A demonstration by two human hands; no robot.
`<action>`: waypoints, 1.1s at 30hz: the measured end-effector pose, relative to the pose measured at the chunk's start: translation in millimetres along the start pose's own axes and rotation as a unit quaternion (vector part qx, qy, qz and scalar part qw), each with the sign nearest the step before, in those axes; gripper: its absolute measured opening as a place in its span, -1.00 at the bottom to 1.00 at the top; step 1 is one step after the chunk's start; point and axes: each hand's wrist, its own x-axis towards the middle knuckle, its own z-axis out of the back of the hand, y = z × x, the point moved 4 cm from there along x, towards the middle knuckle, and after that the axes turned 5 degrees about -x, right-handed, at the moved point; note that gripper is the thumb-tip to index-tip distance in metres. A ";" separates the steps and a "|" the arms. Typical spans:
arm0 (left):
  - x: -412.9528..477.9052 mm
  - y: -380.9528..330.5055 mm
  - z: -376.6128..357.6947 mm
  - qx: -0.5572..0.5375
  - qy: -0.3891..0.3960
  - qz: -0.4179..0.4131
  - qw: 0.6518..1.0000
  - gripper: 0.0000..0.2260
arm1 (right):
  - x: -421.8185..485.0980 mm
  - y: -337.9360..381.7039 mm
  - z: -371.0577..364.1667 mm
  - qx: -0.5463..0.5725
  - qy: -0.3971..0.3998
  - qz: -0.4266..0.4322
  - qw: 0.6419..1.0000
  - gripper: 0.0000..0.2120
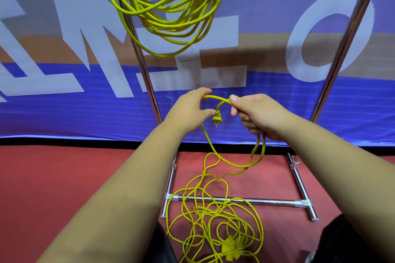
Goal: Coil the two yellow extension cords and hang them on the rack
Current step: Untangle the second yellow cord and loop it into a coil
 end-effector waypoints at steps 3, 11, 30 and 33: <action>-1.7 -9.1 -0.6 -0.017 -0.009 -0.059 0.998 -0.51 | -1.0 0.9 -0.3 -0.002 0.005 -0.002 1.000 -0.58; -3.2 -30.1 -11.6 0.059 0.007 -0.082 0.995 -0.78 | -3.7 0.6 -6.9 0.007 0.019 0.005 1.000 -0.57; 8.4 -32.3 -10.2 0.098 -0.016 -0.092 0.991 -0.71 | -1.7 3.4 -6.4 -0.097 -0.066 0.013 0.993 -0.48; 4.0 -43.2 -19.6 0.071 0.005 -0.138 0.988 -0.70 | -2.0 1.9 -5.8 -0.036 -0.058 0.007 0.998 -0.56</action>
